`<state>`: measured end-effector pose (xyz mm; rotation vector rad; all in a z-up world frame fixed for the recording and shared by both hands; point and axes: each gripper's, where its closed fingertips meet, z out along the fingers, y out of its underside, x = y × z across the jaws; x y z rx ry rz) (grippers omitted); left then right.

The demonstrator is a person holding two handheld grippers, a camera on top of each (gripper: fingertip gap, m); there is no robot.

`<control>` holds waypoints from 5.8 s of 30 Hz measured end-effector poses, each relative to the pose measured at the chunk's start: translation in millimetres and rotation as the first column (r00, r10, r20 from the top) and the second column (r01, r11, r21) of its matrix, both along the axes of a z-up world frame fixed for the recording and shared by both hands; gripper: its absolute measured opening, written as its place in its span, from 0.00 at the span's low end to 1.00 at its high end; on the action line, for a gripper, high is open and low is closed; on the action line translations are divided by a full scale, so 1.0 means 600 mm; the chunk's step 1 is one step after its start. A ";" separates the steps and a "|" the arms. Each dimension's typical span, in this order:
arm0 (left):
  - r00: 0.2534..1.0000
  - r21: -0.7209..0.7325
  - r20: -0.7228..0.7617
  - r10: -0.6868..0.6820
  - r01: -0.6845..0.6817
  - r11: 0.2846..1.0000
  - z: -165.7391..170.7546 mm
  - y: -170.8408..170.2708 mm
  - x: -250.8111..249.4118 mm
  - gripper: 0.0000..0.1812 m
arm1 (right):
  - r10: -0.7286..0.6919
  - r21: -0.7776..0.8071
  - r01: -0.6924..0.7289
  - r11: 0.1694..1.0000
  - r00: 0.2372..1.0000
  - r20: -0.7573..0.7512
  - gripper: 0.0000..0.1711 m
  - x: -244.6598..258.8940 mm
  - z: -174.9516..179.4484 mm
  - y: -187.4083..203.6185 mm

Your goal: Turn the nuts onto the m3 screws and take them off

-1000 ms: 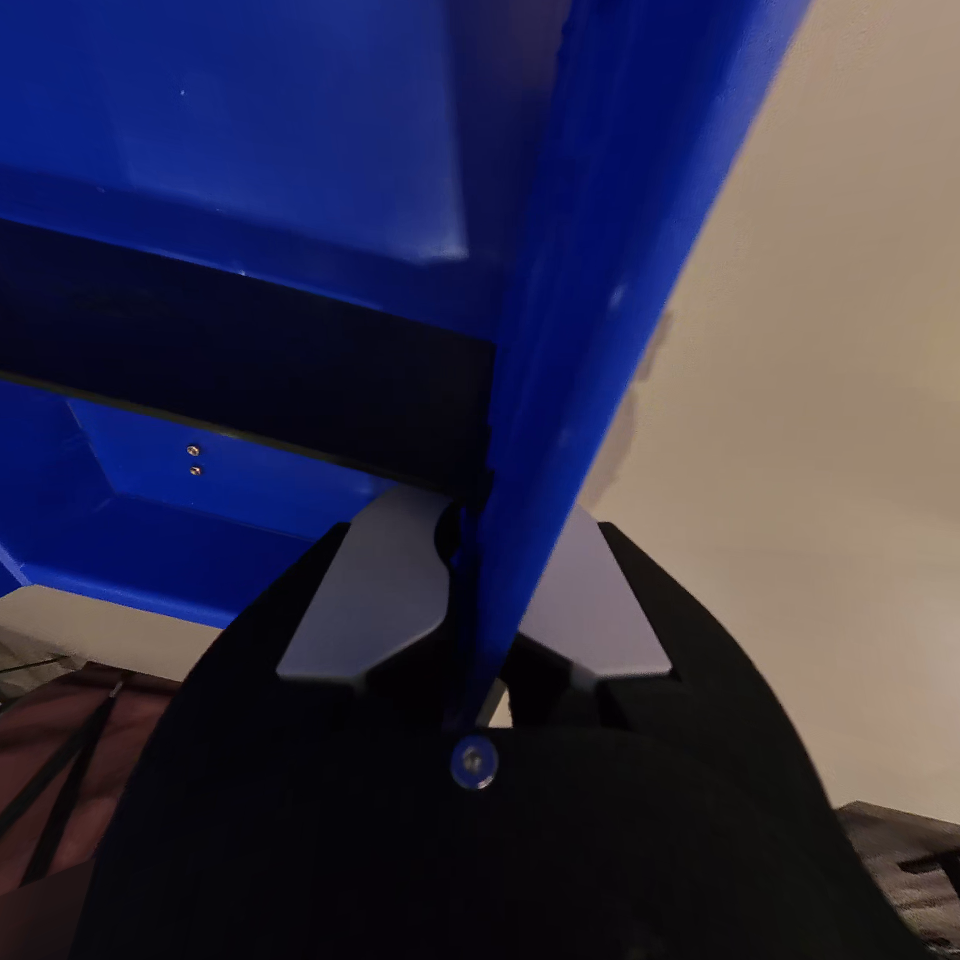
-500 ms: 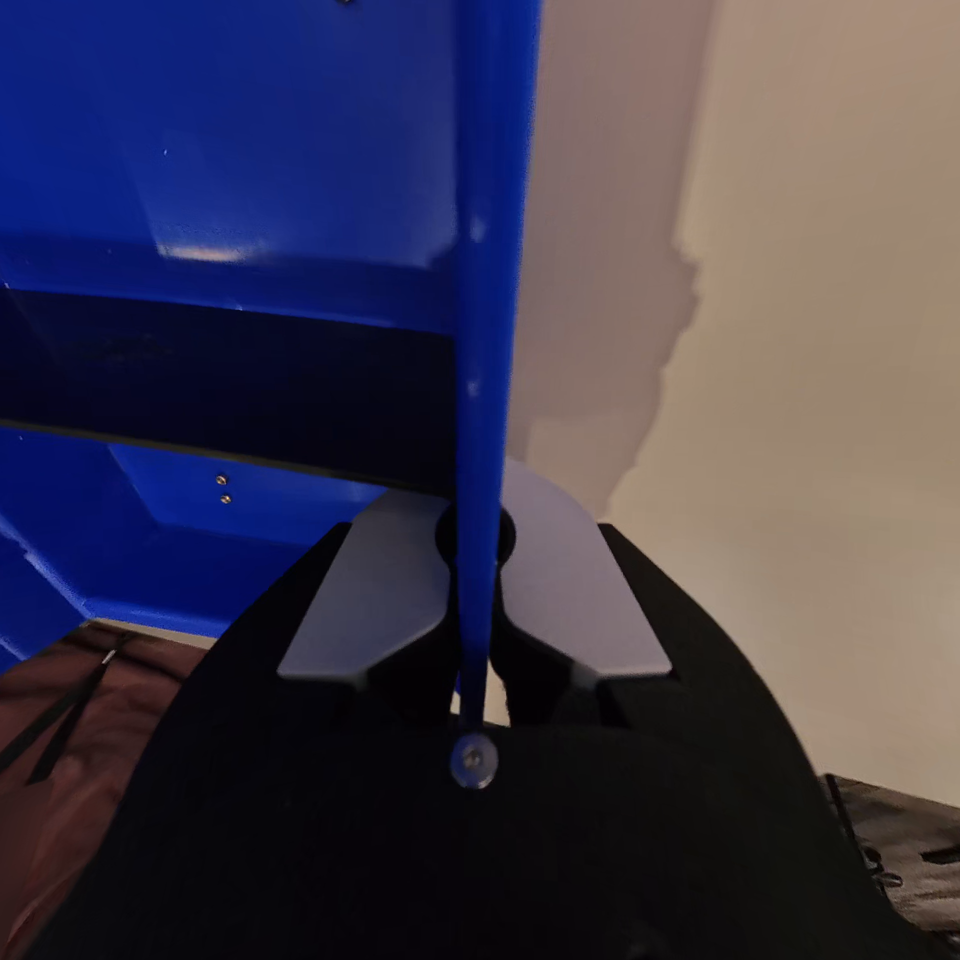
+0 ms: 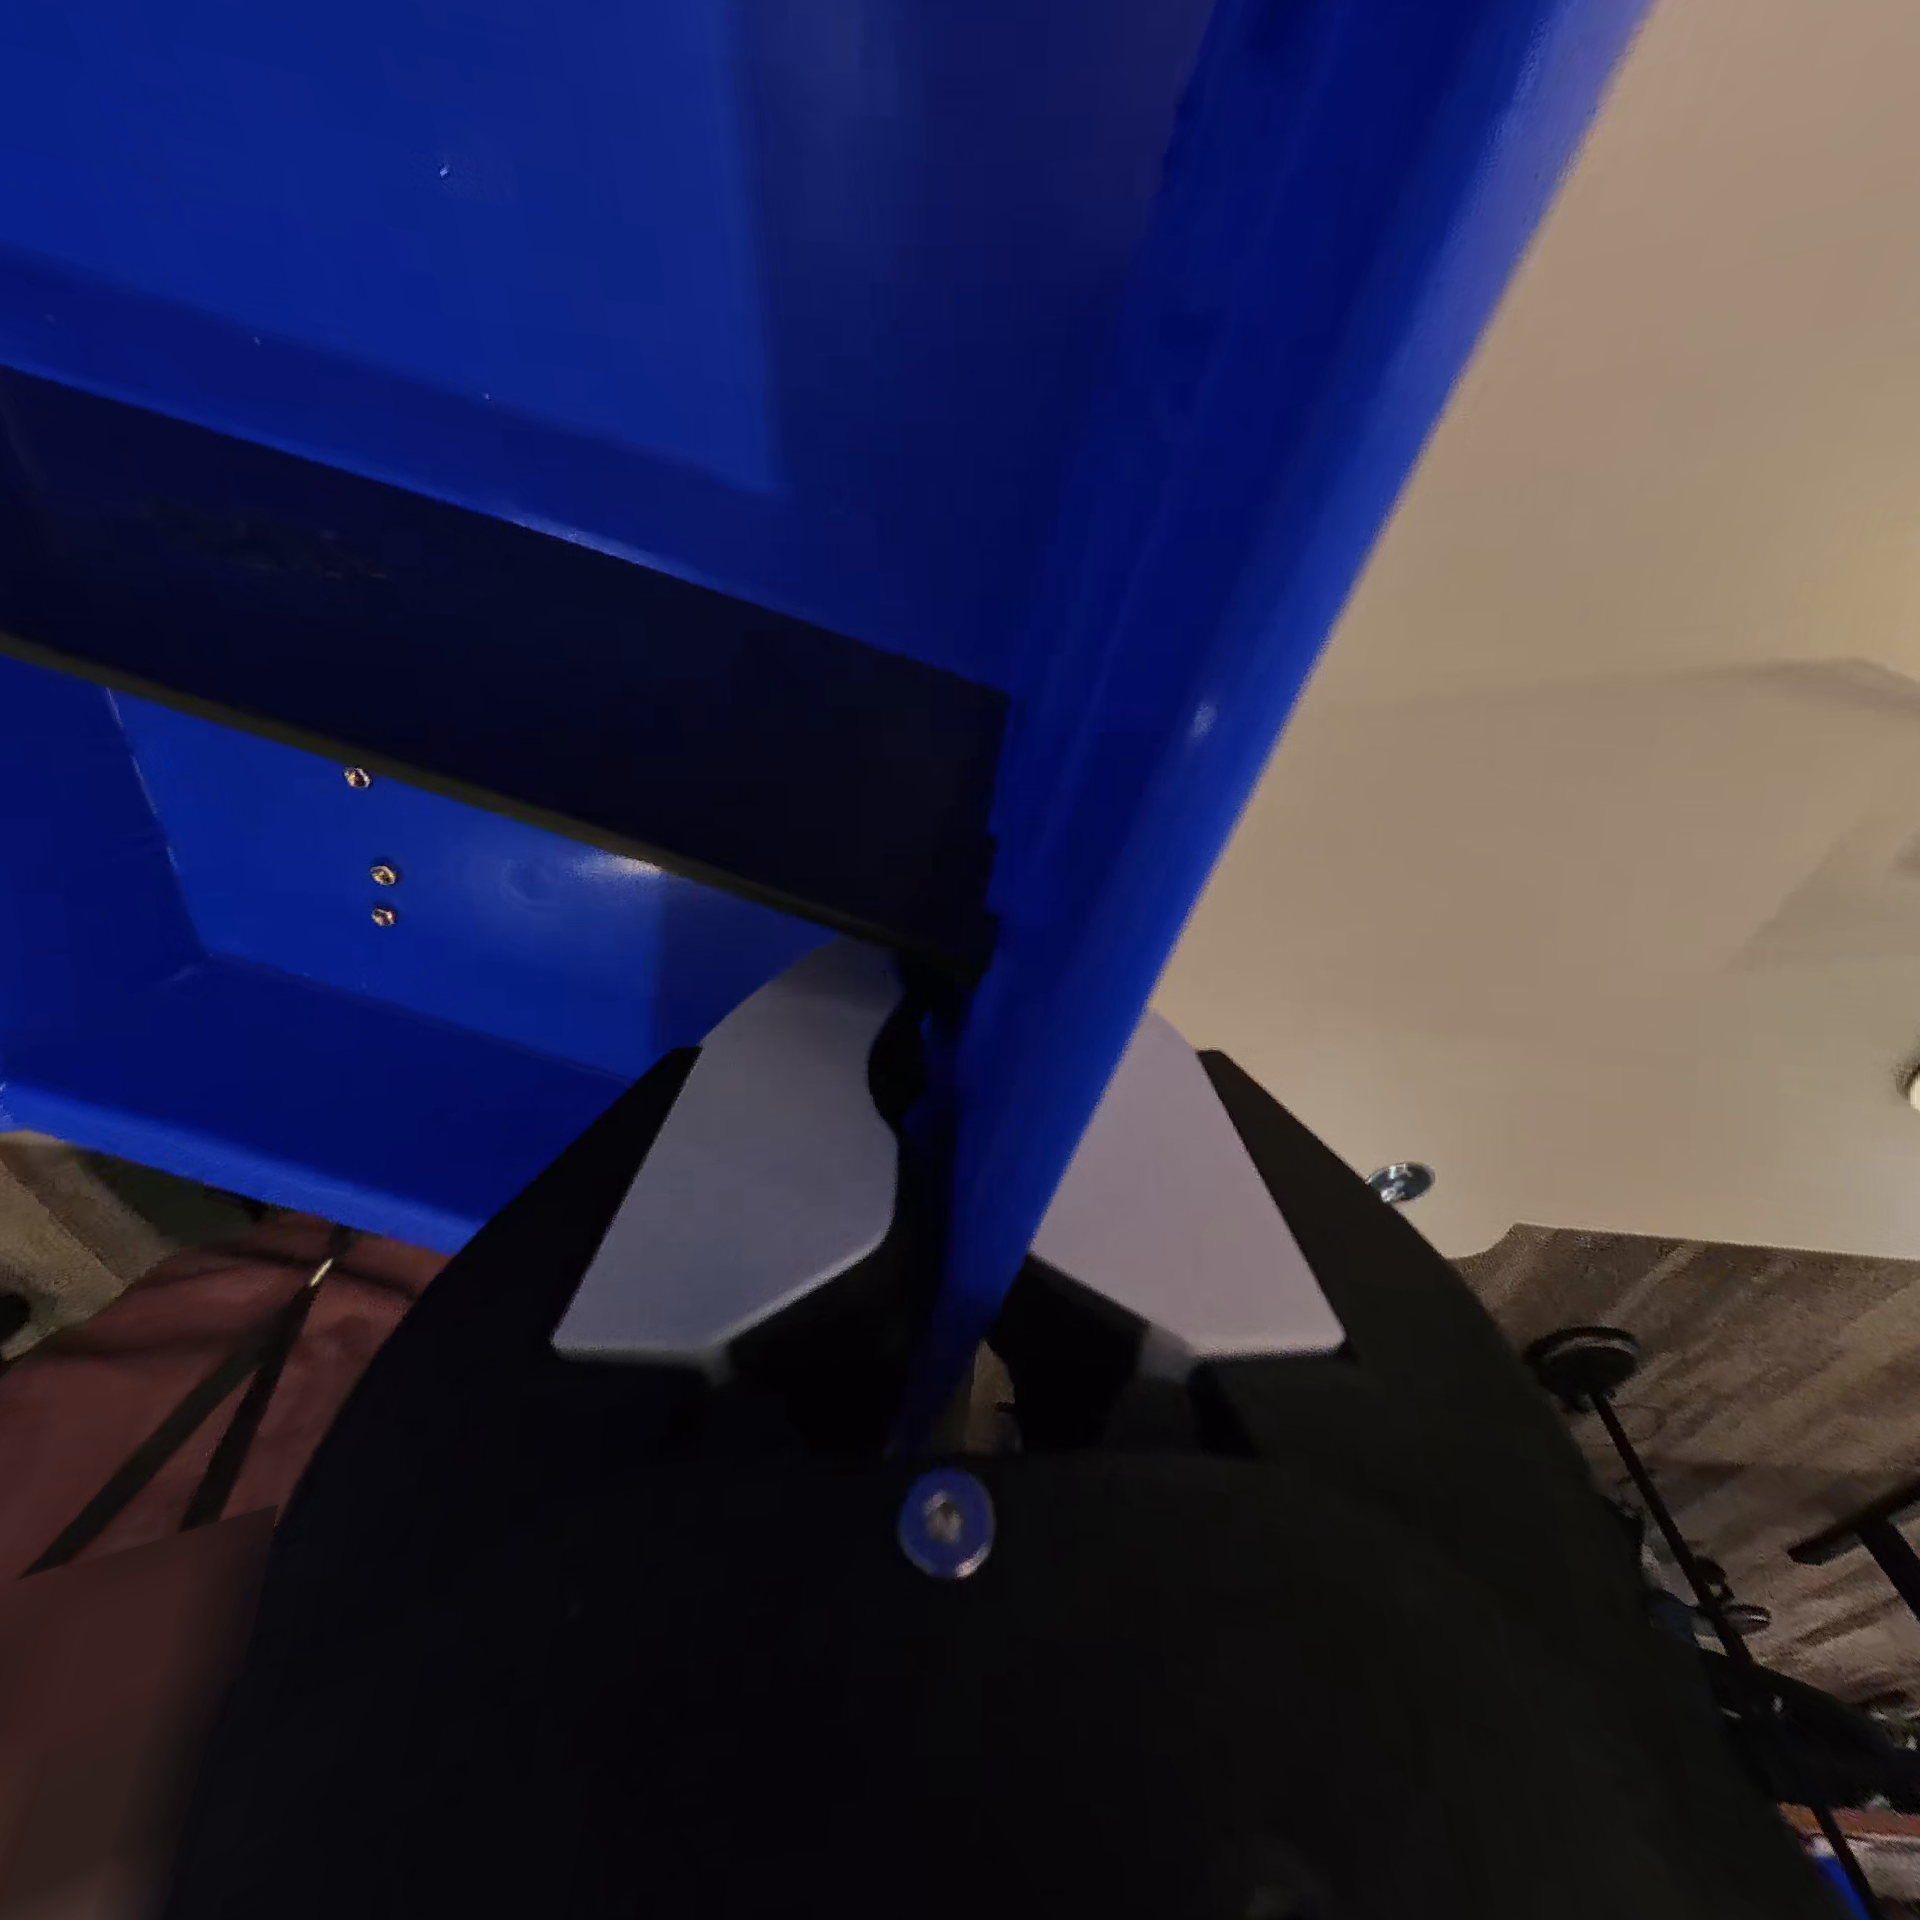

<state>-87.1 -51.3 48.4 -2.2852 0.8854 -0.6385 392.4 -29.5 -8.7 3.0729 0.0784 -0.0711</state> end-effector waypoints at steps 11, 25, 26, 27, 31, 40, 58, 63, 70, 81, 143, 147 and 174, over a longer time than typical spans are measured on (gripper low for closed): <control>0.943 0.018 0.141 0.302 -0.307 0.951 0.033 0.024 -0.179 0.20 | 0.286 -0.077 -0.294 0.953 0.953 -0.096 0.03 -0.323 0.065 0.028; 0.708 -0.052 0.289 0.644 -0.660 0.749 0.026 -0.017 -0.415 0.22 | 0.568 0.008 -0.578 0.816 0.798 -0.201 0.03 -0.771 0.002 0.065; 0.692 -0.057 0.313 0.651 -0.671 0.740 0.028 -0.022 -0.426 0.21 | 0.575 0.006 -0.587 0.810 0.791 -0.209 0.03 -0.791 -0.007 0.065; 0.680 -0.058 0.331 0.654 -0.678 0.733 0.031 -0.027 -0.434 0.21 | 0.581 0.005 -0.594 0.805 0.785 -0.217 0.03 -0.810 -0.018 0.066; 0.676 -0.044 0.332 0.658 -0.685 0.727 0.029 -0.037 -0.447 0.21 | 0.580 0.017 -0.595 0.803 0.776 -0.248 0.03 -0.868 -0.073 0.075; 0.754 0.025 0.295 0.587 -0.620 0.784 0.048 -0.021 -0.398 0.21 | 0.528 0.043 -0.531 0.846 0.827 -0.193 0.03 -0.917 -0.196 0.105; 0.793 0.035 0.270 0.547 -0.575 0.817 0.055 -0.014 -0.356 0.22 | 0.571 0.665 -0.520 0.536 0.803 0.167 0.21 -0.699 0.002 0.147; 0.796 0.045 0.271 0.541 -0.572 0.819 0.061 -0.009 -0.345 0.22 | 0.287 0.526 -0.391 0.755 0.919 0.272 0.36 -0.417 -0.042 0.139; 0.836 0.064 0.208 0.508 -0.530 0.845 0.058 0.002 -0.307 0.22 | 0.274 0.251 -0.256 0.934 0.961 -0.042 0.24 -0.377 -0.184 0.085; 0.910 0.124 0.078 0.406 -0.413 0.902 0.051 0.036 -0.207 0.22 | 0.183 0.173 -0.162 0.972 0.976 -0.116 0.04 -0.220 -0.193 0.088; 0.679 -0.338 -0.341 0.650 -0.734 0.589 -0.205 0.037 -0.410 0.27 | 0.267 0.915 -0.163 0.368 0.962 0.063 0.28 -0.078 0.177 0.118; 0.680 -0.390 -0.418 0.603 -0.733 0.557 -0.237 0.029 -0.410 0.22 | 0.299 0.920 -0.131 0.368 0.954 0.016 0.28 -0.087 0.164 0.120; 0.810 -0.293 -0.525 0.260 -0.459 0.839 -0.262 0.082 -0.376 0.05 | 0.471 0.721 -0.412 0.557 0.872 0.133 0.28 -0.172 -0.020 0.175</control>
